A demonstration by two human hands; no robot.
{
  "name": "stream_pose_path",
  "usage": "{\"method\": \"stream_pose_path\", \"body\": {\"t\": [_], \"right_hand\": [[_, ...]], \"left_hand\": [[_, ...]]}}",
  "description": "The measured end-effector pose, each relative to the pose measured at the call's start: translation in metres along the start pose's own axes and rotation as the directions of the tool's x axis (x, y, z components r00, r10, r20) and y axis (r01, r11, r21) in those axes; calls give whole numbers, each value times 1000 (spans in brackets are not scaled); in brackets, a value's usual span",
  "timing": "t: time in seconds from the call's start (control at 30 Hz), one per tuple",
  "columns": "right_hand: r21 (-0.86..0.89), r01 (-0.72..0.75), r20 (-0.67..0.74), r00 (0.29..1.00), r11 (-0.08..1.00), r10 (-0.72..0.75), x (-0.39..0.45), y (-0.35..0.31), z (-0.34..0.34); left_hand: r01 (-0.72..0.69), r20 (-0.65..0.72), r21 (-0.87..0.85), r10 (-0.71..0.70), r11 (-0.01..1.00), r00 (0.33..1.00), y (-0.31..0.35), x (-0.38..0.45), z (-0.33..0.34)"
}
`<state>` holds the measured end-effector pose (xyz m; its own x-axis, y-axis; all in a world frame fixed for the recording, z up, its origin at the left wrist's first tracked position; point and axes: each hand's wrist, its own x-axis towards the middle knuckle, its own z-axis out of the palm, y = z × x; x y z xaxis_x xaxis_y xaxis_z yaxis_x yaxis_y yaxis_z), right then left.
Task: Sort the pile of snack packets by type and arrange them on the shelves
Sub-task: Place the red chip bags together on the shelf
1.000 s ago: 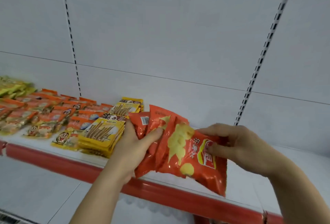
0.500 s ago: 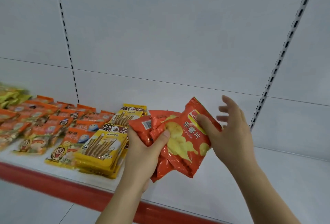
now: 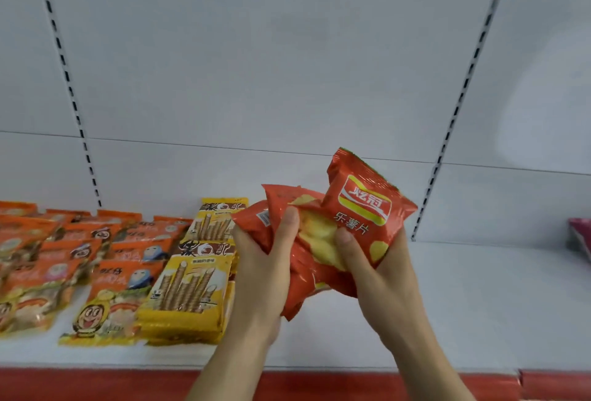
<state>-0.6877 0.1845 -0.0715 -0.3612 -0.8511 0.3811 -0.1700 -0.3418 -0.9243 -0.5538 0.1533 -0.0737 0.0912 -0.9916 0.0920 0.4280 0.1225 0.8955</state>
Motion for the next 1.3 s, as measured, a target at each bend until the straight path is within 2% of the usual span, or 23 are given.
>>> {"method": "stream_pose_path", "body": {"t": [0.13,0.23,0.33,0.4,0.47,0.53,0.6,0.67,0.73,0.8,0.87,0.93,1.03,1.1,1.23,1.3], "right_hand": [[14,-32,-79,996,999,33,3,-4,-9],[-24,-11,-135,991,1000,7,4,-4,-11],[-57,62,-104,992,996,-68,4,-1,-14],[1,42,-38,998,999,-42,10,-1,-18],[66,32,-15,999,997,-31,19,-1,-24],[39,79,-105,992,996,-75,31,2,-28],[-35,92,-205,974,995,-97,47,10,-34],[-198,48,-207,974,979,-89,64,26,-37],[-353,6,-93,995,936,-41,78,46,-31],[-464,31,84,996,886,9,85,62,-13],[-574,113,251,967,811,43,88,78,10],[-662,181,355,931,728,91,91,92,31],[-830,288,408,897,477,168,94,111,47],[-878,334,416,887,343,201,95,117,49],[-902,372,418,879,219,230,101,120,50],[-903,380,421,876,199,237,99,120,55]], "left_hand": [[108,131,-14,-105,994,986,7,-2,-4],[110,185,36,-115,993,976,7,-1,-4],[101,220,72,-115,992,969,4,0,-2],[96,230,113,-120,989,966,4,3,-2],[89,229,124,-116,988,967,5,6,-2],[83,196,113,-104,990,975,7,9,-2],[71,140,100,-85,992,987,11,11,-3],[48,70,99,-55,994,996,19,15,-10],[31,-2,69,-31,997,1000,31,20,-20],[17,-54,28,-15,999,998,41,24,-31],[15,-78,33,-12,999,997,48,26,-39],[34,-78,74,-28,997,997,51,26,-44],[58,-55,123,-52,991,997,50,26,-48],[71,-58,128,-64,989,996,48,27,-52],[91,-73,125,-82,988,994,49,30,-58],[94,-76,135,-84,986,994,48,31,-59]]}}
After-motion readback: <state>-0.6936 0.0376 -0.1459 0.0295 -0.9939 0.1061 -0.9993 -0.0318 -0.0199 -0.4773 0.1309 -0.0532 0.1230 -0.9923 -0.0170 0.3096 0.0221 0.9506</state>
